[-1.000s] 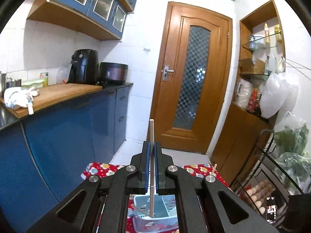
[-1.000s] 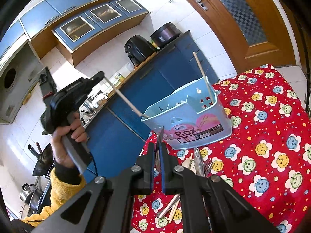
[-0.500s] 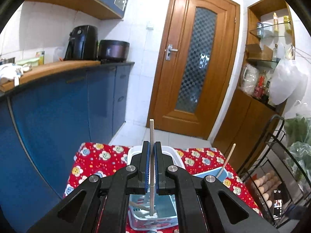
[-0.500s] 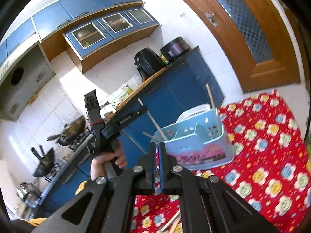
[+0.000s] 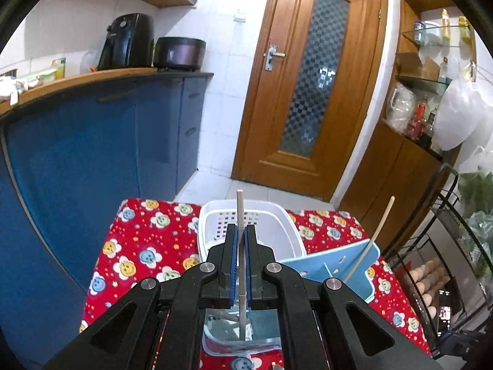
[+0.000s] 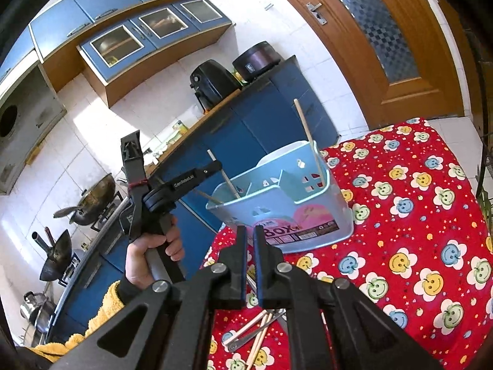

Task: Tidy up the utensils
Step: 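Lower the white chopstick into the blue box and open the left tool, then grasp a metal fork from the pile with the right tool, then lift the metal fork upright and carry it over the blue box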

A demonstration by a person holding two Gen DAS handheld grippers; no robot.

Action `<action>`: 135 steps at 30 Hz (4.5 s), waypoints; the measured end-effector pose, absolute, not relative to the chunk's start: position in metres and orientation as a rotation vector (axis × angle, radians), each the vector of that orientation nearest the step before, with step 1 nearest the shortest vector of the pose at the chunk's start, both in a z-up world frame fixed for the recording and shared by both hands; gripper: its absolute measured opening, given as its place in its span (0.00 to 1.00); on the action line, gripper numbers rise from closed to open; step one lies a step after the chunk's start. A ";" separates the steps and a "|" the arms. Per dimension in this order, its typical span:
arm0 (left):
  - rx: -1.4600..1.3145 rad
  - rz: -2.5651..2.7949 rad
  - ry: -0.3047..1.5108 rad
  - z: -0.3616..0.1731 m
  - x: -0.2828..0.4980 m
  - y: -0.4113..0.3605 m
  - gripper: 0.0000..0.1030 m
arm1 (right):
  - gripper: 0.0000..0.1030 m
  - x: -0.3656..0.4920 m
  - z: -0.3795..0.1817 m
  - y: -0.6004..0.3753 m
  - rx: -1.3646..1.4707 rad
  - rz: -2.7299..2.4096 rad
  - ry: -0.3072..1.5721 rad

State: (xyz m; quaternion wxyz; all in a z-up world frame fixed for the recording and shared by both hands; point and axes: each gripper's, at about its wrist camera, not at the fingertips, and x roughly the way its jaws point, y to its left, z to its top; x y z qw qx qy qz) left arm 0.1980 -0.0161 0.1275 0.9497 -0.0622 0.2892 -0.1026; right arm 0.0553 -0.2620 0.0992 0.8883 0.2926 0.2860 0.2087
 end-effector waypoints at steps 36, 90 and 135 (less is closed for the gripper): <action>-0.100 -0.048 0.710 0.111 0.077 0.075 0.38 | 0.27 0.091 0.053 -0.137 0.225 0.468 0.860; -0.199 -0.013 0.830 0.037 0.057 0.103 0.38 | 0.07 0.075 0.052 -0.084 0.038 0.619 0.814; -0.176 -0.148 0.855 0.030 0.085 0.020 0.38 | 0.07 0.126 0.136 -0.231 0.162 0.173 0.275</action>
